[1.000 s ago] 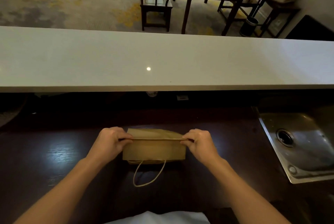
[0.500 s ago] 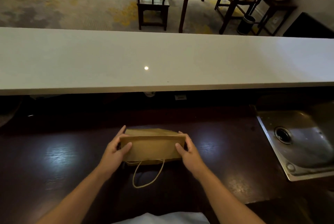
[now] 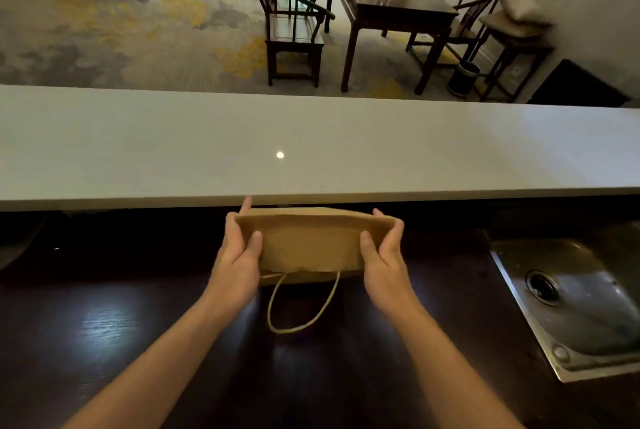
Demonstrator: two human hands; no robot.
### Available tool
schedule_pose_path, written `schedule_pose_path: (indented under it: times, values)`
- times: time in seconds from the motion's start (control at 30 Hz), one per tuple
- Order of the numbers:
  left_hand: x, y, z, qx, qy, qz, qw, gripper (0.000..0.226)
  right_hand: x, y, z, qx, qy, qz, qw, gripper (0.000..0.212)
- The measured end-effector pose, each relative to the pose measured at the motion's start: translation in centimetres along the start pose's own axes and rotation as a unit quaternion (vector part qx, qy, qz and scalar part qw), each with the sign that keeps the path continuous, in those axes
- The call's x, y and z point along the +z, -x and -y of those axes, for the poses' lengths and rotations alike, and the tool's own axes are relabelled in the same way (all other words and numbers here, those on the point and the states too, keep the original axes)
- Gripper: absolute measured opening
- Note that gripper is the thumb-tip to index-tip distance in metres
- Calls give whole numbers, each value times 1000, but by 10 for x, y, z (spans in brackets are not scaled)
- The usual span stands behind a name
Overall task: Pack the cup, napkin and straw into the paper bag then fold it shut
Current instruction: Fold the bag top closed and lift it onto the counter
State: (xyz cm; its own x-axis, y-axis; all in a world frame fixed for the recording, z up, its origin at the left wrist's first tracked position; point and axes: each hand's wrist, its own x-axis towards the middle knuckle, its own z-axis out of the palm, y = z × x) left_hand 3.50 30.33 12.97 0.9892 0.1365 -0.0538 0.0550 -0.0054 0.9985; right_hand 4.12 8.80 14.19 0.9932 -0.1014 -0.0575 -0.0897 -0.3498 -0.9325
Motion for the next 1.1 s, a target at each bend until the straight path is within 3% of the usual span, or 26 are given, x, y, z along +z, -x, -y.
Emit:
schedule_pose_path:
  times: [0.1, 0.3, 0.47, 0.8, 0.97, 1.1]
  values:
    - [7, -27, -46, 29, -27, -7, 999, 47, -20, -22, 53, -22, 3, -13, 1000, 55]
    - [17, -55, -98, 36, -38, -1, 999, 40, -51, -48, 116, -18, 3, -6, 1000, 25]
    - [31, -78, -148, 58, -39, -12, 998, 40, -57, -75, 145, -55, -2, -44, 998, 41]
    - [39, -117, -120, 25, -117, 41, 992, 40, -33, -119, 104, -7, 8, -36, 999, 39]
    - [36, -122, -116, 24, -117, 67, 991, 46, -34, -122, 90, -17, -8, -23, 1000, 26]
    - [32, -124, -123, 26, -127, 78, 989, 53, -39, -125, 94, -20, 15, 0, 1000, 36]
